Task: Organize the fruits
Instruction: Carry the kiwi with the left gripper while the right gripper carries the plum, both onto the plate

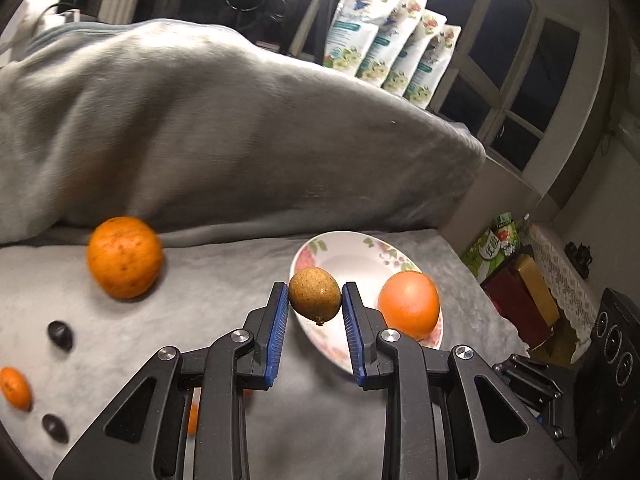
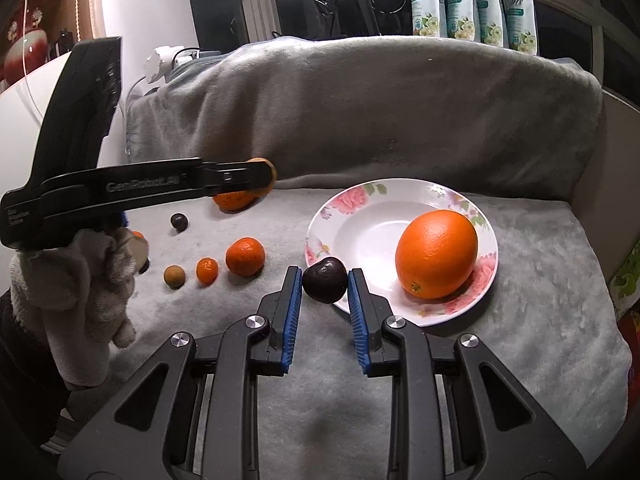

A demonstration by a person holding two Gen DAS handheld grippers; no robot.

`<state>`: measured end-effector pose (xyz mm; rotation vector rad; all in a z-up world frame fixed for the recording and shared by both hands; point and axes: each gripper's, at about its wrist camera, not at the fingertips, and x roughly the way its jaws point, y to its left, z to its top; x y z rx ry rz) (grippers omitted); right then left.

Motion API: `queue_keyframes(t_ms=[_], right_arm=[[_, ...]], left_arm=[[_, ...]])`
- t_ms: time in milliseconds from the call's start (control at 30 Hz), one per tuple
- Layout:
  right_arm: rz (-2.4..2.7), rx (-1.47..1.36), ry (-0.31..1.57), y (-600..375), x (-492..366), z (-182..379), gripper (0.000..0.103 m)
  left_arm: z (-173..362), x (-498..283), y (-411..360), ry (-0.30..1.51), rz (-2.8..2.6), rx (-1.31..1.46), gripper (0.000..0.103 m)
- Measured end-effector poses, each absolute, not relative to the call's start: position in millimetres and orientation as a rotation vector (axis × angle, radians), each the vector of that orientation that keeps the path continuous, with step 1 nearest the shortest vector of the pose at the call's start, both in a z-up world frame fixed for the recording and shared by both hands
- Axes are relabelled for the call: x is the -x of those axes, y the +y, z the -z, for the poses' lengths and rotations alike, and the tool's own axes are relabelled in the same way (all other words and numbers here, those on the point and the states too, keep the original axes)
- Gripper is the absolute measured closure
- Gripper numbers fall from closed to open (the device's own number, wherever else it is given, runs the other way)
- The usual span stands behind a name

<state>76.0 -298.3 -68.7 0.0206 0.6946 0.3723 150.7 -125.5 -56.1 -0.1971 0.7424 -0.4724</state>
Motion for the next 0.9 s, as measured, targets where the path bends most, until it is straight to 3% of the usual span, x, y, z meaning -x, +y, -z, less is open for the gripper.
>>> queue_keyframes(t_ms=[900], right_arm=[[-0.381, -0.048, 0.757, -305, -101, 92, 0.078]], left_arm=[[74, -184, -170, 0.811, 0.527, 0.137, 0.077]])
